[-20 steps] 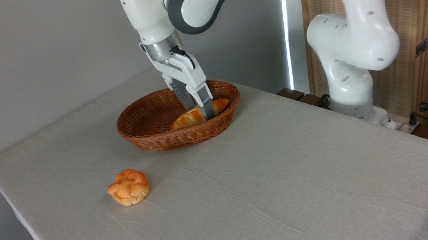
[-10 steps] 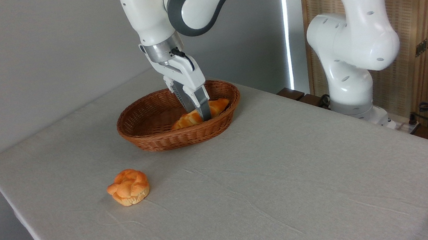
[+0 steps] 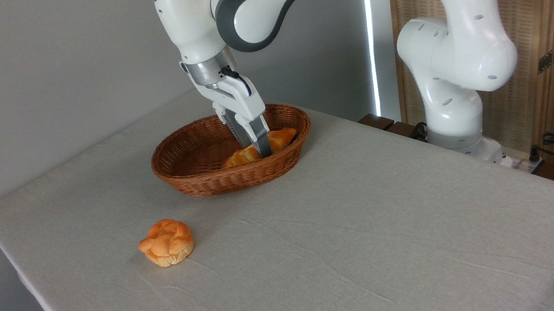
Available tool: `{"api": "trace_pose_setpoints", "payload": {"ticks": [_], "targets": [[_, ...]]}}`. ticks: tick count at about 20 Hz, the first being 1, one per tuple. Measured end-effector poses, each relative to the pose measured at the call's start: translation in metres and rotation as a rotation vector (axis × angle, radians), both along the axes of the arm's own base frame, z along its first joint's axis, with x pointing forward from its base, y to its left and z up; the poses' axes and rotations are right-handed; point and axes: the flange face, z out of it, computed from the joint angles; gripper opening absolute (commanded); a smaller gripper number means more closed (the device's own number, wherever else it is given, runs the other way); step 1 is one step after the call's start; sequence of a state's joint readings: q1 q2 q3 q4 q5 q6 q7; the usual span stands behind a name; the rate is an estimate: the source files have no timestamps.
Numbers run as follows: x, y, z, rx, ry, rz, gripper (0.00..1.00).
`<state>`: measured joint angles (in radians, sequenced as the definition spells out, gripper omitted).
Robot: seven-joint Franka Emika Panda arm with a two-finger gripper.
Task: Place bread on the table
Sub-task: 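Close the gripper on the braided bread roll in the basket, then lift the braided roll up out of the basket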
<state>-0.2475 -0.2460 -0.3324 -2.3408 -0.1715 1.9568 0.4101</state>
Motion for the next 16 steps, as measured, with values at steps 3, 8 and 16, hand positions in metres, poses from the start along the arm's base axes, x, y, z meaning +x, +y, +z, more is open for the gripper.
{"api": "trace_pose_setpoints", "payload": {"ticks": [3, 8, 16], "targets": [[0.000, 0.000, 0.000, 0.000, -0.001, 0.000, 0.21], [0.001, -0.001, 0.003, -0.004, -0.006, -0.001, 0.14], [0.019, -0.017, 0.056, -0.061, -0.094, -0.009, 0.13]]}}
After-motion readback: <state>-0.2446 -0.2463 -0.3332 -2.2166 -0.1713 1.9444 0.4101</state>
